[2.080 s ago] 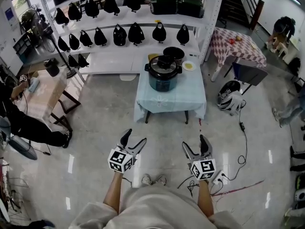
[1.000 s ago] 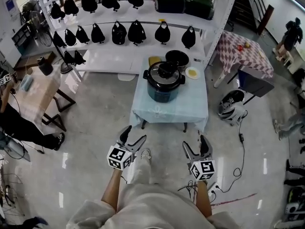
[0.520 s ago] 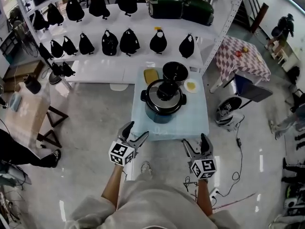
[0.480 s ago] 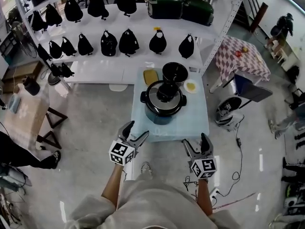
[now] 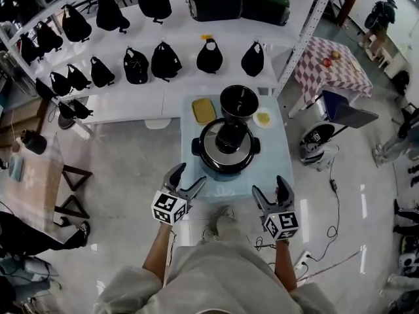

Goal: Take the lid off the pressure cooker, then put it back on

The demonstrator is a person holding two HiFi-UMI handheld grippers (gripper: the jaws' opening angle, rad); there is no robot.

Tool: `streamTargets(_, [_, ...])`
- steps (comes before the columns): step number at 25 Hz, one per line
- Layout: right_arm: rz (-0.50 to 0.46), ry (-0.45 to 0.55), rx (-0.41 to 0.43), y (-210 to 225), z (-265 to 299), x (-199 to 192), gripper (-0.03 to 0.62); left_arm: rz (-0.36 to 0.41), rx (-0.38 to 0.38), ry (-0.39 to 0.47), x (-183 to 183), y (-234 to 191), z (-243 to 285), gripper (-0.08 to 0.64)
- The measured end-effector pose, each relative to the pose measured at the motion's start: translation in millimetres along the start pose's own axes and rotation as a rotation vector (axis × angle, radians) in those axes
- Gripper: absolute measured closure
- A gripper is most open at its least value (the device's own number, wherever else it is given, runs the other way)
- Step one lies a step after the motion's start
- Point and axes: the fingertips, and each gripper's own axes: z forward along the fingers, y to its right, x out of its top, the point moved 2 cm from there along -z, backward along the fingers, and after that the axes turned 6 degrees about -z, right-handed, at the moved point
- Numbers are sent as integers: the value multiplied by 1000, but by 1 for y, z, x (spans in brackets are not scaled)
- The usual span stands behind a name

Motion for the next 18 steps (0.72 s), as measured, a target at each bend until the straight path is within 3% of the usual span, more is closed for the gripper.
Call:
streamTargets(7, [3,15,33,19,47,3,227,1,19,-12,5,-26,33,227])
streamTargets(18, [19,20,133,66,128,17,227,-30,127,-41,22,-72,93,227])
